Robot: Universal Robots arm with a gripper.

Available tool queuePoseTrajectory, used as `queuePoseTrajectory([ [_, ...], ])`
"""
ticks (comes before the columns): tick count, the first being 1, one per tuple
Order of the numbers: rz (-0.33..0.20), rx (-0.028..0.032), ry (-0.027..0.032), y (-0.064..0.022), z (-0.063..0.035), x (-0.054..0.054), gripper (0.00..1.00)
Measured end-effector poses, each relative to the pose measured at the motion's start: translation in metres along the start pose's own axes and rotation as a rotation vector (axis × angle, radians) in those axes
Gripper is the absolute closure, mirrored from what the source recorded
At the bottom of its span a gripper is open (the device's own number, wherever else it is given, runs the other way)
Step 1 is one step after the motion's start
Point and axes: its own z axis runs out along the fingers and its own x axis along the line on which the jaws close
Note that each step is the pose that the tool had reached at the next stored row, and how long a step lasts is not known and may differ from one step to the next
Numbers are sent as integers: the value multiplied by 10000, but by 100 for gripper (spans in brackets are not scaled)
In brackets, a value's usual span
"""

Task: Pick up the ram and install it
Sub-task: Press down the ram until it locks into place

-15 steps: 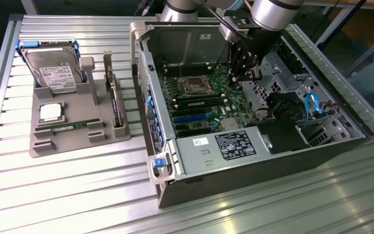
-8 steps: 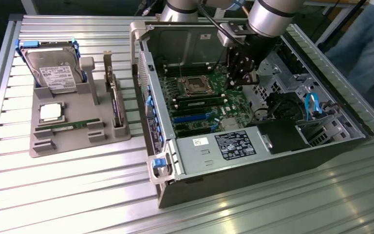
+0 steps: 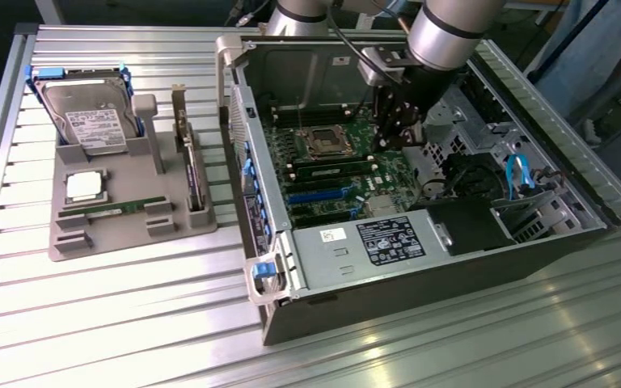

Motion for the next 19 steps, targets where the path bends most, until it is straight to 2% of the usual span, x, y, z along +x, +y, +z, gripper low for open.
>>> queuePoseTrajectory([
  [10, 0, 0, 0, -7, 176, 3, 90],
  [19, 0, 0, 0, -22, 198, 4, 90],
])
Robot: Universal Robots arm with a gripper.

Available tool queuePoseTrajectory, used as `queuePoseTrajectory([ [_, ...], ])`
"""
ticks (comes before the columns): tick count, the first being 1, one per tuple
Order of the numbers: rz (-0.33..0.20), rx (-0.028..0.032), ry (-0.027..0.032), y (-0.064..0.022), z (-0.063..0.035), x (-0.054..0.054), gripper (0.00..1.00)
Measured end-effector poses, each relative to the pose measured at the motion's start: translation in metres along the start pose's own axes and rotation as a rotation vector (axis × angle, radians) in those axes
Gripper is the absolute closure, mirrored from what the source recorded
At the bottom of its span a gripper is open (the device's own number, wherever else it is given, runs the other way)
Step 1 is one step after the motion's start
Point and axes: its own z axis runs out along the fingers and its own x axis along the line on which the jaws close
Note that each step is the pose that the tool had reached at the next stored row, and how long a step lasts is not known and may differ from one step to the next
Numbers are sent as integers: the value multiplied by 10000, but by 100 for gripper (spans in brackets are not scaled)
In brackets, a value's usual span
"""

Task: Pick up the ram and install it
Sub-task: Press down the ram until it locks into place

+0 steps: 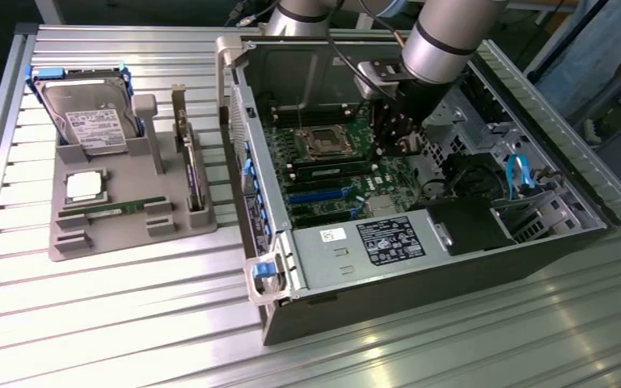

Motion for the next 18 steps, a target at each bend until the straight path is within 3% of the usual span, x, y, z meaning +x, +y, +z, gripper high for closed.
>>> queuePoseTrajectory([
  [6, 0, 0, 1, -47, 1, 2, 90],
  [18, 1, 0, 0, -50, 54, 2, 90],
])
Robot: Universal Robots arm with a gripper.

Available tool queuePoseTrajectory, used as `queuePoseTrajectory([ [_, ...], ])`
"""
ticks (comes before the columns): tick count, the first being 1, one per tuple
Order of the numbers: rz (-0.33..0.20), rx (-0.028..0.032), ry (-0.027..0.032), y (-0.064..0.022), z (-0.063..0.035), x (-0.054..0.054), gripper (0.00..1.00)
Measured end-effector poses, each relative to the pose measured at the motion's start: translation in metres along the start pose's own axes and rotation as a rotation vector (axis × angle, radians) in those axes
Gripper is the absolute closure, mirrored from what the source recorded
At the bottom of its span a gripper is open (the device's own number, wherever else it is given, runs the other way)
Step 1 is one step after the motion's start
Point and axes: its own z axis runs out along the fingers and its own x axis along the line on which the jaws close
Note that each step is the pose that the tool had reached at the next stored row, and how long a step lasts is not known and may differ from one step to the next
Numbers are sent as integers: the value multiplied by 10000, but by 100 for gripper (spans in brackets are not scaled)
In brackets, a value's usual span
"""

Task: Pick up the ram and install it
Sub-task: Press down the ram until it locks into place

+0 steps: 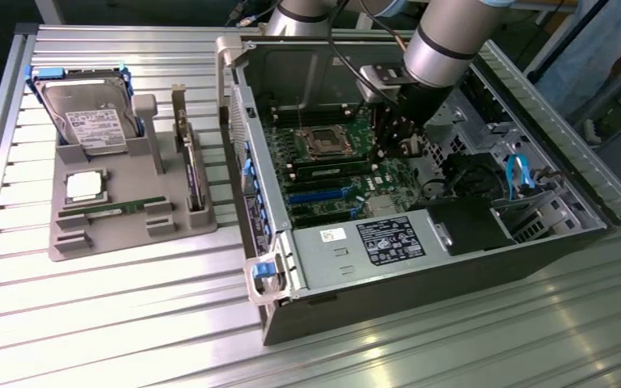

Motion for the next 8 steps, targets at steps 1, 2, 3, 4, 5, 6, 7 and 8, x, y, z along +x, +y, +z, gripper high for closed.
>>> queuePoseTrajectory([
  [1, -1, 0, 0, -1, 4, -14, 90],
  [2, 0, 0, 1, -1, 6, -29, 90],
  [3, -1, 0, -1, -2, 8, -34, 90],
  [4, 0, 0, 1, -1, 7, -37, 90],
  [5, 0, 0, 1, -2, 8, -41, 90],
  [6, 0, 0, 1, -2, 8, -45, 90],
  [7, 0, 0, 1, -2, 8, -47, 90],
  [8, -1, 0, 1, -2, 8, -46, 90],
])
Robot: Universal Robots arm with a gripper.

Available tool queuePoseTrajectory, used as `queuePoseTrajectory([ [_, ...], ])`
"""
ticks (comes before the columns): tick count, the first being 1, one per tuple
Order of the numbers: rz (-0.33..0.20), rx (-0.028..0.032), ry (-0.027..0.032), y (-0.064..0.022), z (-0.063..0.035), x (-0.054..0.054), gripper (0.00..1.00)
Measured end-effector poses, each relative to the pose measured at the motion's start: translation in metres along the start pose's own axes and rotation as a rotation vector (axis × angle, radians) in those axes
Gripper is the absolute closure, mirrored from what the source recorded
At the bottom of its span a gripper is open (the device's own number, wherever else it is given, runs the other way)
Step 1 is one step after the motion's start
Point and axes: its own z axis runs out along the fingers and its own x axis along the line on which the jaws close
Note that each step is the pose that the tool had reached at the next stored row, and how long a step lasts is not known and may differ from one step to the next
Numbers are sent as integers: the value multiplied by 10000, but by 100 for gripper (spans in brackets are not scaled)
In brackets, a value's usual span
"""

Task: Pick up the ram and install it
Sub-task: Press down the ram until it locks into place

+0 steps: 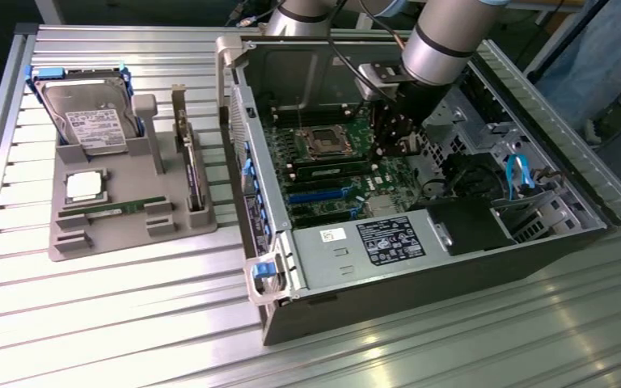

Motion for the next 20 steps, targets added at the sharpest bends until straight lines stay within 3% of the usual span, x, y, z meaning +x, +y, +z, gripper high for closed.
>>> queuePoseTrajectory([
  [20, 0, -1, 3, -3, 75, 1, 90],
])
